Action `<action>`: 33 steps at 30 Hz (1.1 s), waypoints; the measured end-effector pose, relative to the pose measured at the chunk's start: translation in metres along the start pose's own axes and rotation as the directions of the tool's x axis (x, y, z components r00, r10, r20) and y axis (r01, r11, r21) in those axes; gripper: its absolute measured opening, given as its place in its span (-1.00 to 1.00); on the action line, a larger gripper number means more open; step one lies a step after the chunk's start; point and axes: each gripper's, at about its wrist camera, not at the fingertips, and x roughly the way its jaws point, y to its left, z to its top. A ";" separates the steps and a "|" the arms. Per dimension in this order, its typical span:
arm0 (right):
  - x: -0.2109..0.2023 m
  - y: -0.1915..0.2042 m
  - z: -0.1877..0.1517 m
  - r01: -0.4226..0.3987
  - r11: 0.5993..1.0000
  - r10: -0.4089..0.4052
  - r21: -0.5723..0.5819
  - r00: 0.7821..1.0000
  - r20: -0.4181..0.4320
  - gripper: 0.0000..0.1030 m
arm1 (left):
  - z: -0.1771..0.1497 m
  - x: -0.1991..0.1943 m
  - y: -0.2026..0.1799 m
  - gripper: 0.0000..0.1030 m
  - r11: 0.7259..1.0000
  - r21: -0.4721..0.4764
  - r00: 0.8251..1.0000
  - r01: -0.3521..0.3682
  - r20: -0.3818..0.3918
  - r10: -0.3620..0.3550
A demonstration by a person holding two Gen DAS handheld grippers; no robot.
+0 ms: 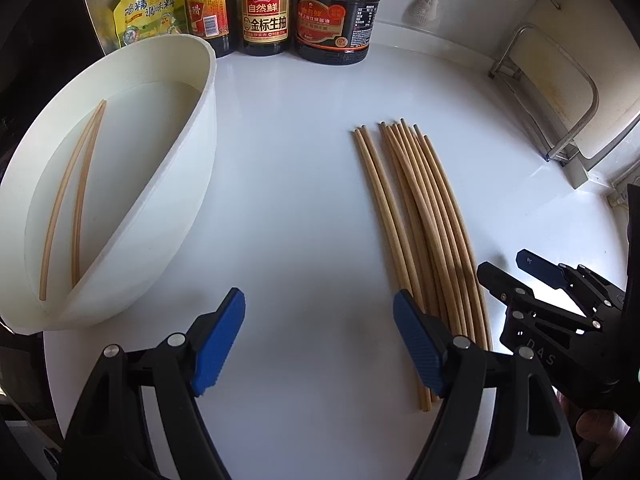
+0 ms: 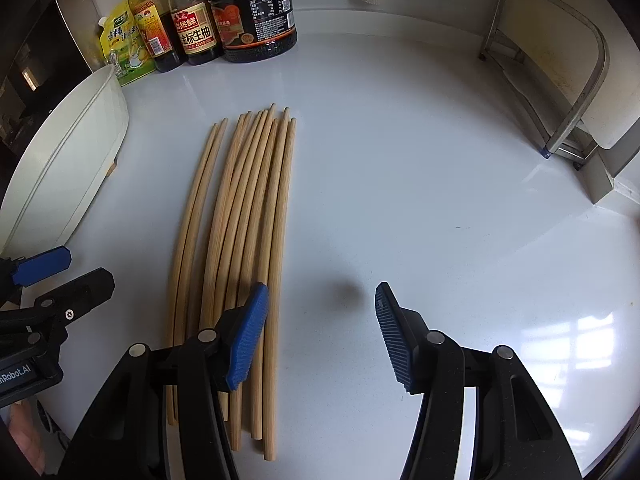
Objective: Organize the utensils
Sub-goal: 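Separate one chopstick from the pile and pinch it with the right tool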
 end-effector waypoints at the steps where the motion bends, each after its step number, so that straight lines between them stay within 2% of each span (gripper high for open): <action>1: 0.000 0.000 -0.001 0.002 1.000 -0.002 -0.003 1.000 0.003 0.04 | 0.000 0.000 0.000 0.46 1.000 -0.002 1.000 -0.002 0.001 0.002; 20: 0.005 0.001 -0.008 0.022 0.998 -0.021 -0.057 0.999 0.028 0.04 | 0.004 0.007 -0.011 0.46 1.000 -0.005 1.000 -0.019 0.013 0.019; 33: 0.004 -0.022 -0.015 0.027 1.000 -0.027 -0.008 0.999 0.048 0.03 | 0.006 0.027 -0.027 0.47 0.999 -0.010 0.999 -0.035 -0.003 0.035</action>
